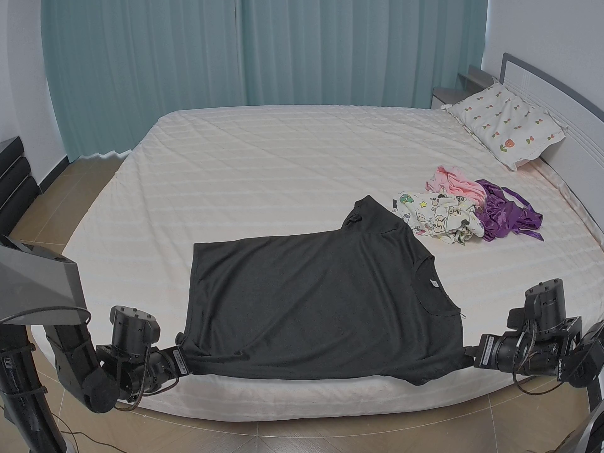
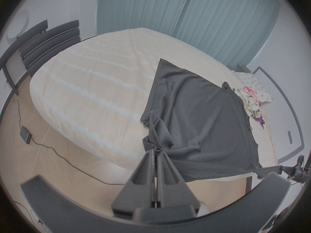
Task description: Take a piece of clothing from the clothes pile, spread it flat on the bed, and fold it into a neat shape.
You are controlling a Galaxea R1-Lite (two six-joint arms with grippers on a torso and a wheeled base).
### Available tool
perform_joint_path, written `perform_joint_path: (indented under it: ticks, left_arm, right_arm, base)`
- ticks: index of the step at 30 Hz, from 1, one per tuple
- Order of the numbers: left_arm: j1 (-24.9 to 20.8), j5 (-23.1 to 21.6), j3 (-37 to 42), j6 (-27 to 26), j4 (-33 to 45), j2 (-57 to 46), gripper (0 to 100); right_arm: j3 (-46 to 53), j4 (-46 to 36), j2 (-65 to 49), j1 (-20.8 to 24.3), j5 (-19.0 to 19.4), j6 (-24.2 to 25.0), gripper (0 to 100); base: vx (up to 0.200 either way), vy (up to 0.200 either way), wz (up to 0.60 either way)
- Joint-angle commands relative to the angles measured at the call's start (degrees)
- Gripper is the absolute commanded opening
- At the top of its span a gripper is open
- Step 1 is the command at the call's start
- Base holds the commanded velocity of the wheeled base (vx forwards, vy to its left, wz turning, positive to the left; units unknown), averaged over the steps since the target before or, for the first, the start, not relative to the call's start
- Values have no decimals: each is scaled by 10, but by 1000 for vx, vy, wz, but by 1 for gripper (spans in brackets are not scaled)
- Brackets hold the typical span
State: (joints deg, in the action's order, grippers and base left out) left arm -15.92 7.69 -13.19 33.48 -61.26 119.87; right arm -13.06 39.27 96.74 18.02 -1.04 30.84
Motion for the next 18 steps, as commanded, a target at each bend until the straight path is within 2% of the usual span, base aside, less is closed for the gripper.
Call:
perform_joint_path:
  ticks: [1,7,8,9,12,13,14,18]
  left_arm:
    - [10,-19,-91,3,114,-37,0]
    - [17,-28,-159,1,250,-38,0]
    - [17,-28,-159,1,250,-38,0]
    - [19,-40,-185,0,298,-34,0]
    - [19,-58,-214,1,354,-35,0]
    - [24,-67,-244,0,411,-34,0]
    - [27,-70,-261,0,437,-32,0]
    - [39,-72,-309,1,485,-24,0]
  right_arm:
    - [-93,-55,5,-11,6,-3,0]
    - [-155,-125,13,-14,24,-37,0]
    - [-155,-125,13,-14,24,-37,0]
    - [-178,-145,29,-19,26,-47,0]
    - [-199,-151,44,-25,27,-49,0]
    - [-210,-152,56,-26,27,-51,0]
    - [-216,-152,62,-27,27,-51,0]
    - [-230,-152,79,-27,27,-53,0]
  base:
    - [0,0,0]
    - [0,0,0]
    - [0,0,0]
    - [0,0,0]
    - [0,0,0]
    - [0,0,0]
    - [0,0,0]
    - [0,0,0]
